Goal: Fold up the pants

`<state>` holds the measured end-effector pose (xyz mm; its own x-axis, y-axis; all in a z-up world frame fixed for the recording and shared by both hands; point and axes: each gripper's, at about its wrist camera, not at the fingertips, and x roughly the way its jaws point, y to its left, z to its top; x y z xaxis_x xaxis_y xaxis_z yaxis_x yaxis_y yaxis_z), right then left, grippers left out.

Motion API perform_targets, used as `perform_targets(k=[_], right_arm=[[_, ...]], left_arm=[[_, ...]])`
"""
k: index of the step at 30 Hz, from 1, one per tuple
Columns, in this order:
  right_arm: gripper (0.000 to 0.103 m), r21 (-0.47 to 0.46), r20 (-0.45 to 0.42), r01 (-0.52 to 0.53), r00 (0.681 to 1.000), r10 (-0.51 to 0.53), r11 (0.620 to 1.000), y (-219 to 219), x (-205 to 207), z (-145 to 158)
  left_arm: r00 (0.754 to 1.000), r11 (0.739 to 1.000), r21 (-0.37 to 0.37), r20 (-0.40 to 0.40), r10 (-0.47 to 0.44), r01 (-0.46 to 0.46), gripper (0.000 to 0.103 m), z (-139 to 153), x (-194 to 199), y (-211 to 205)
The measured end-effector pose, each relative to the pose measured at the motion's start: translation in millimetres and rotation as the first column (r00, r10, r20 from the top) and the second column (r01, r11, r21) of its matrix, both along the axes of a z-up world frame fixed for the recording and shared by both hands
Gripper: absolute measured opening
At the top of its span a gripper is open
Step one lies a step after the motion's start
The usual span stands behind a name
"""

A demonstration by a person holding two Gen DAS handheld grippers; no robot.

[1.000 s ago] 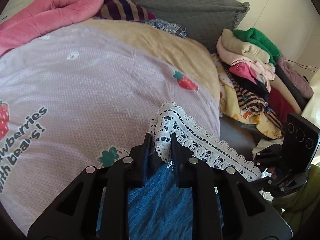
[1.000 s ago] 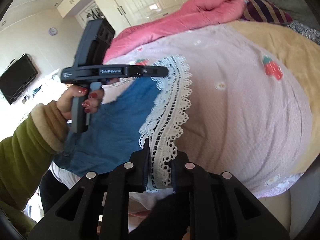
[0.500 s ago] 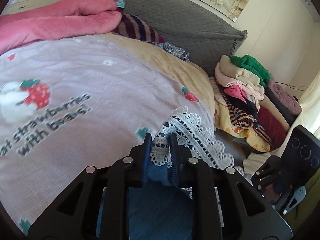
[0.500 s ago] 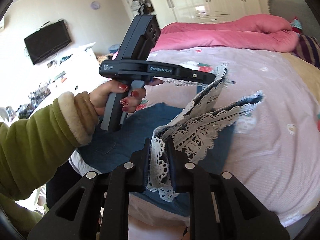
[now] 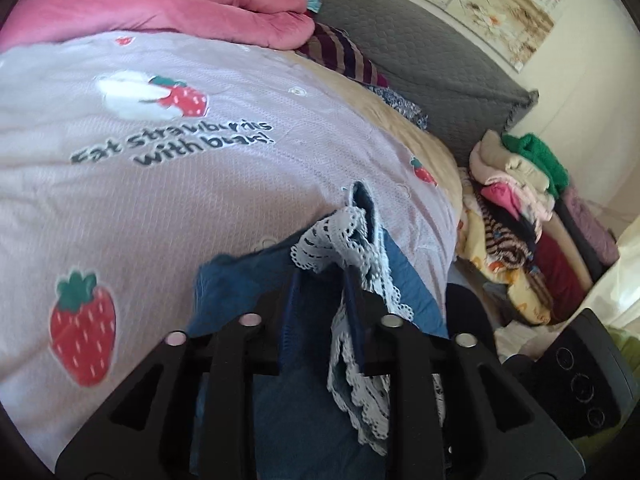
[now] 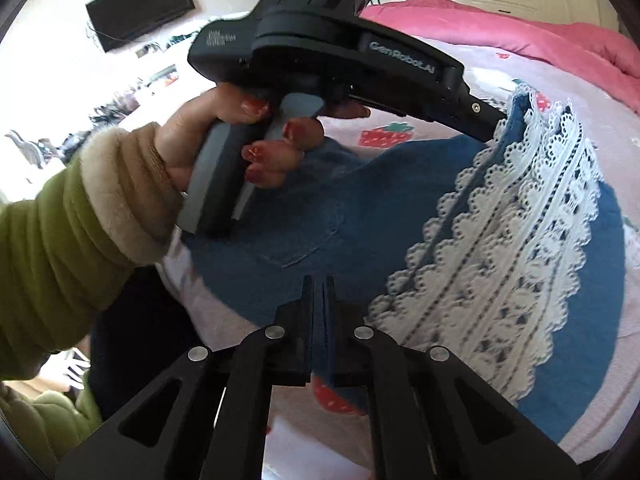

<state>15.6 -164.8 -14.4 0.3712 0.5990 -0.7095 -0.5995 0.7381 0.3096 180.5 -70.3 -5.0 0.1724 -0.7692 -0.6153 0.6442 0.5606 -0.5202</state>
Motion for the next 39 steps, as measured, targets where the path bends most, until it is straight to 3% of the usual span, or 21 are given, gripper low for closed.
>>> perform_targets(k=[2, 3, 4, 6, 10, 15, 21, 23, 25, 26, 27, 29, 34, 39], right_arm=[[0.006, 0.000, 0.040, 0.024, 0.999, -0.024, 1.000, -16, -9, 8], [0.014, 0.000, 0.062, 0.051, 0.997, -0.051, 0.999, -27, -13, 13], [0.031, 0.002, 0.086, 0.081, 0.993, -0.081, 0.997, -38, -18, 18], [0.054, -0.028, 0.162, 0.144, 0.977, -0.138, 0.989, -57, -27, 25], [0.055, -0.162, 0.241, 0.178, 0.961, -0.136, 0.970, -64, -37, 19], [0.056, -0.280, 0.268, 0.110, 0.963, -0.032, 0.954, -38, -45, 2], [0.055, -0.338, 0.273, 0.097, 0.962, -0.001, 0.936, -16, -37, -12], [0.038, -0.350, 0.266, 0.086, 0.964, 0.011, 0.933, -12, -33, -18], [0.020, -0.355, 0.248, 0.097, 0.969, -0.006, 0.930, -11, -27, -21], [0.019, -0.334, 0.240, 0.100, 0.971, -0.018, 0.937, -14, -25, -20], [0.016, -0.312, 0.236, 0.103, 0.971, -0.029, 0.945, -17, -25, -17], [0.015, -0.279, 0.241, 0.109, 0.970, -0.040, 0.954, -22, -26, -9], [0.015, -0.263, 0.321, 0.033, 0.945, 0.056, 0.964, -10, -45, 8], [0.018, -0.300, 0.265, -0.027, 0.958, 0.111, 0.954, 9, -44, -12]], left_arm=[[0.999, 1.000, -0.010, -0.027, 0.021, -0.021, 0.041, -2, -6, 6], [0.999, 0.999, -0.025, -0.032, 0.024, -0.025, 0.045, -1, -9, 8], [0.999, 0.999, -0.038, -0.033, 0.025, -0.026, 0.047, 0, -12, 9], [0.998, 0.998, -0.050, -0.045, 0.039, -0.042, 0.057, 2, -16, 9], [0.991, 0.992, -0.084, -0.108, 0.080, -0.089, 0.066, 0, -6, 9], [0.975, 0.993, 0.015, -0.186, 0.119, -0.118, 0.072, -10, 16, -15], [0.968, 0.995, 0.058, -0.233, 0.095, -0.083, 0.072, -16, 29, -45], [0.966, 0.989, 0.115, -0.230, 0.116, -0.091, 0.072, -18, 32, -56], [0.968, 0.983, 0.160, -0.222, 0.121, -0.086, 0.052, -20, 36, -65], [0.966, 0.982, 0.169, -0.228, 0.124, -0.086, 0.033, -21, 38, -67], [0.961, 0.979, 0.178, -0.238, 0.138, -0.097, 0.022, -24, 39, -67], [0.956, 0.982, 0.160, -0.258, 0.138, -0.099, 0.017, -25, 41, -65], [0.960, 0.991, 0.052, -0.246, 0.134, -0.125, 0.016, -8, 33, -40], [0.954, 0.981, 0.079, -0.232, 0.188, -0.175, 0.018, -17, 25, -9]])
